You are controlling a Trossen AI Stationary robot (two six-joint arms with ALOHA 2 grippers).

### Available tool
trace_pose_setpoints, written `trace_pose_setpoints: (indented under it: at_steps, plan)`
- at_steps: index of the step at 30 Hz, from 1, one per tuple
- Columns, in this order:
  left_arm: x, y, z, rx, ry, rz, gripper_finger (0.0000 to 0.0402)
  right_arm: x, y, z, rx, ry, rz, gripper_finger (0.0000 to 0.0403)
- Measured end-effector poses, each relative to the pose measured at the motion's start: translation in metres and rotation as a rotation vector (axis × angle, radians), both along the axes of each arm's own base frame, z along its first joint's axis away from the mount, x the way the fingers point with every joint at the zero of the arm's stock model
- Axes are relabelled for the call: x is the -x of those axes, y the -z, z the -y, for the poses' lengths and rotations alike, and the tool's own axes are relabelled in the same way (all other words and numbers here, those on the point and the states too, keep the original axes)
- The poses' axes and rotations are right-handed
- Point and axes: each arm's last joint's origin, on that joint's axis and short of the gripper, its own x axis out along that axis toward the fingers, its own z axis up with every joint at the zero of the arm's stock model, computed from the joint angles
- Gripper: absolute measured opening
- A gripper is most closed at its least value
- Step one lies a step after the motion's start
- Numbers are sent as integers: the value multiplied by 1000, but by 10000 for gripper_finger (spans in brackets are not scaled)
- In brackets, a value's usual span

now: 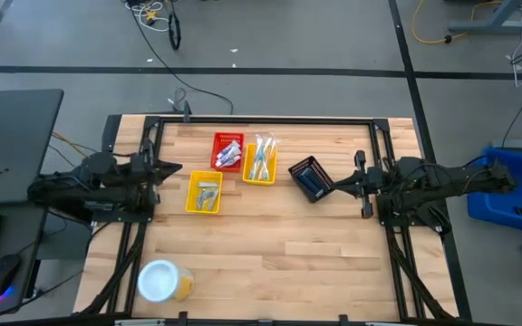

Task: Pick & Place Travel size toiletries
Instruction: Return to Home Position

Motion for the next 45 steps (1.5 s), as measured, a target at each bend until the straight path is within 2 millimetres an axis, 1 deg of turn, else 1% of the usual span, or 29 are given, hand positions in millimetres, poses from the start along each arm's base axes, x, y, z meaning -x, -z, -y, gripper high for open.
trace_pose_setpoints:
  at_steps: [3, 5, 8, 12, 16, 19, 21, 23, 28, 34, 37, 41, 45]
  plan:
    - [8, 8, 0, 14, 3, 87, 16, 6, 10, 1, -14, 2, 43, 1]
    - [12, 14, 0, 12, 8, 111, 16, 9, 16, 1, -17, 1, 61, 1]
    - [9, 18, 1, 10, 18, 95, 16, 14, 25, 2, -18, 1, 74, 1]
    - [6, 18, 1, -18, 43, 75, 16, 18, 36, 2, -16, 1, 91, 1]
    - [6, 15, 2, -12, 73, 99, 16, 22, 46, 2, -16, 1, 128, 1]
    - [6, 16, 4, 8, 127, 105, 16, 23, 55, 3, -18, 1, 140, 1]
    - [2, 20, 5, 9, 171, 116, 16, 23, 60, 3, -19, 1, 149, 1]
    - [-4, 30, 6, 3, 199, 135, 16, 23, 64, 3, -20, 1, 158, 1]
    - [-16, 55, 5, -8, 174, 149, 16, 23, 68, 3, -56, 2, 156, 1]
    - [-23, 76, 4, -11, 149, 136, 16, 23, 70, 3, -54, 2, 134, 1]
    - [-24, 80, 4, 5, 151, 161, 16, 23, 71, 3, -60, 2, 129, 1]
    - [-28, 94, 4, 61, 152, 128, 16, 23, 72, 3, -67, 1, 114, 1]
    - [-28, 94, 4, 79, 151, 133, 16, 23, 73, 3, -67, 2, 112, 1]
